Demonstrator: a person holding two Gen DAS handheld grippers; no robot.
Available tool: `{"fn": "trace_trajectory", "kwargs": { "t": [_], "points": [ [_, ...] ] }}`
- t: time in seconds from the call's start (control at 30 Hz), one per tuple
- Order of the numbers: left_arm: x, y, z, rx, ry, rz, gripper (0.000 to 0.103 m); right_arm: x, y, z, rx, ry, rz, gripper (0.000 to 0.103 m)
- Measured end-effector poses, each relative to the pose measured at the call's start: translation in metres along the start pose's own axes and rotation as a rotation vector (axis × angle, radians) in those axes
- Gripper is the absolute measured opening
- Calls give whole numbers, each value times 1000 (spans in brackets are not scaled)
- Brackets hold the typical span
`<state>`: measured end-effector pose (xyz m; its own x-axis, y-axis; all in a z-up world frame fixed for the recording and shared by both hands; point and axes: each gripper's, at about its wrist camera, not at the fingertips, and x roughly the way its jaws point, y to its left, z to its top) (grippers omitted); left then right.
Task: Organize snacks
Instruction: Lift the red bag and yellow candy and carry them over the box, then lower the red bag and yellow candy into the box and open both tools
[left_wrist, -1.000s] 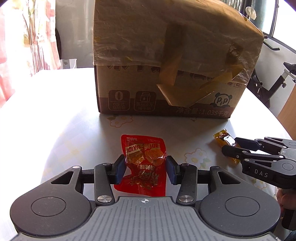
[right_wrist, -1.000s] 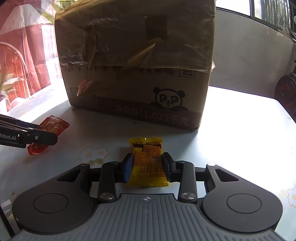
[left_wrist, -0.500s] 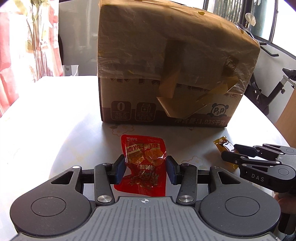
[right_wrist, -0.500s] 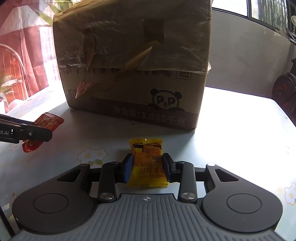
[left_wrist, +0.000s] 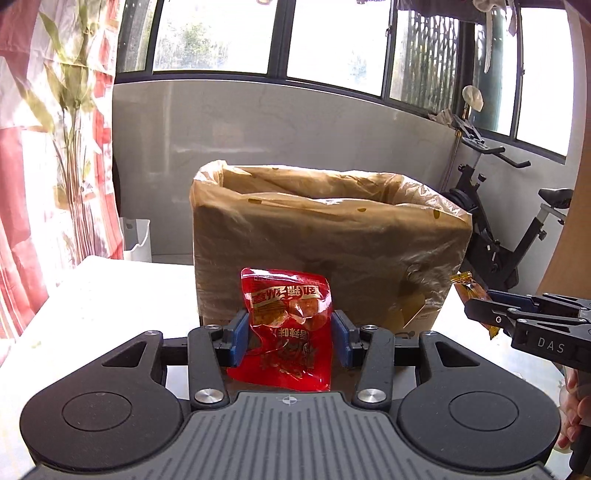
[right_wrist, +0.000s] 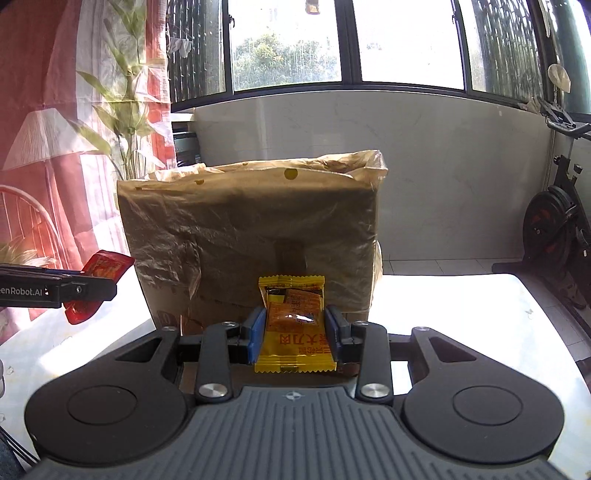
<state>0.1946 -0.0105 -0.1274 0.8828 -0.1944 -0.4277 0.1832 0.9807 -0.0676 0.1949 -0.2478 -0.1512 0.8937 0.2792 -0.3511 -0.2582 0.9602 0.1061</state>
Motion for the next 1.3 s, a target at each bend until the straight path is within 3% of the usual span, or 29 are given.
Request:
{"fn": "trace_trajectory", "kwargs": {
  "t": [0.17,0.3,0.57,0.97,1.3],
  "points": [
    [-10,-7,41,17,-83,-18,49,-14,1,45,-10,-88,21,36],
    [-4,-14,71,39,-129,-22,49,-3,2,75,-26,-113,26,36],
    [34,-15,112,85,-132,-9,49,56,4,114,-93,-36,19,36],
    [103,-4,122,79,-41,22,50,107,3,131,-119,32,10,36],
    [116,-3,112,68,16,20,54,129,-4,123,-87,96,-2,39]
  ]
}}
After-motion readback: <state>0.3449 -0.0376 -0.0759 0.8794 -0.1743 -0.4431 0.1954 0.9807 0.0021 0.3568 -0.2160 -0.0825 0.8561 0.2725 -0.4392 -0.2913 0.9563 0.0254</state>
